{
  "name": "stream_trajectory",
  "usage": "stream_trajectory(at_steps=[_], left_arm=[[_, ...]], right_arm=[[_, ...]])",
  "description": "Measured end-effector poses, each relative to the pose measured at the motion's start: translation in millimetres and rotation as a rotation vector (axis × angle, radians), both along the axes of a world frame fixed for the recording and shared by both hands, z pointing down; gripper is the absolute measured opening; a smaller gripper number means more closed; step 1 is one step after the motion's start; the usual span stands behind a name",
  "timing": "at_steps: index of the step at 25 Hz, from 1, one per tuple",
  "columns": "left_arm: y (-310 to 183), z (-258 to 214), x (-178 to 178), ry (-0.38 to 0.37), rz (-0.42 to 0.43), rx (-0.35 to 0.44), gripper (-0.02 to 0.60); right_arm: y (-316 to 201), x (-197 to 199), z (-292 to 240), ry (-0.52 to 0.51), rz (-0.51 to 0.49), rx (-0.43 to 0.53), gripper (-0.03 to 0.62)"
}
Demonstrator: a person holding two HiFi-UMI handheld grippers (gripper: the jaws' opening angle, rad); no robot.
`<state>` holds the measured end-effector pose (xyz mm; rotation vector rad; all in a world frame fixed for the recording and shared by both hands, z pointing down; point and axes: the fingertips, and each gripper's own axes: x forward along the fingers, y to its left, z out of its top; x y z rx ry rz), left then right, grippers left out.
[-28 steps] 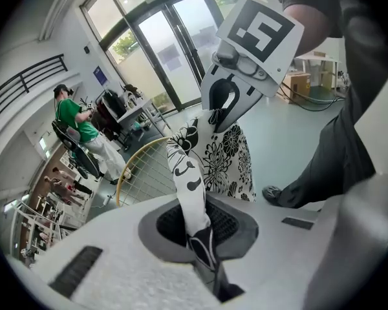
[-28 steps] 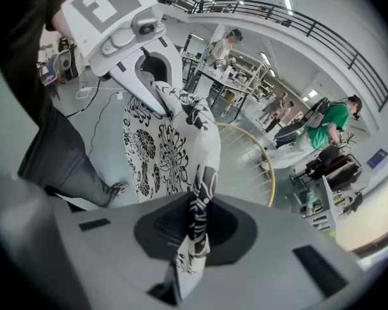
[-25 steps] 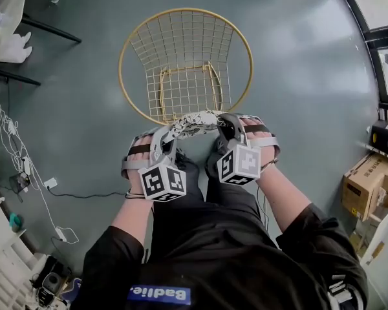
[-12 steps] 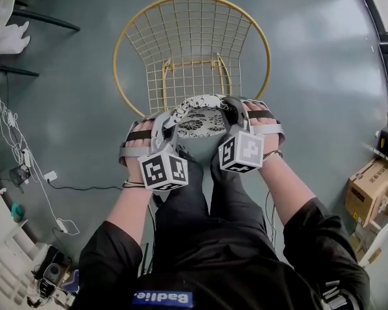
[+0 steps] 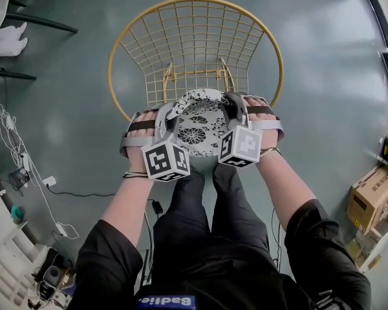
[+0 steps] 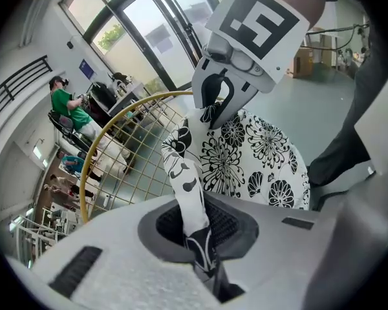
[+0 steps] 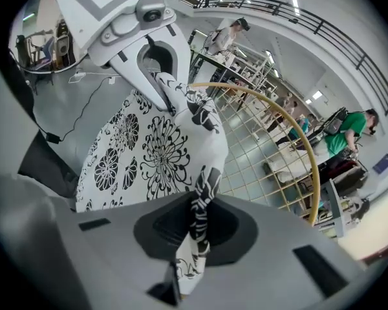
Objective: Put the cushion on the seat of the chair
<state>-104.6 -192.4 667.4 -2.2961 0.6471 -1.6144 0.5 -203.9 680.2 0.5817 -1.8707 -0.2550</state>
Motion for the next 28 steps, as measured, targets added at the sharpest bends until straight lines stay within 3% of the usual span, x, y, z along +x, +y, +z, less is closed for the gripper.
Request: stream_trajectory(at_steps=[14, 18, 28], left_arm=[[-54.6, 91.8, 1.9, -0.055, 0.036, 0.021, 0.029], [-69.7, 118.5, -12.8, -0.06, 0.031, 0.024, 0.029], [-93.5, 155.3, -1.5, -0.062, 0.018, 0.018, 0.041]], right_arm=[[-53.7, 0.6, 94.0, 0.052, 0.014, 0.013, 0.043], [-68.6, -13.3, 119.0, 0.073, 0.012, 0.013, 0.043], [-87.0, -0.6, 149.0, 0.102, 0.027, 0.01, 0.044]])
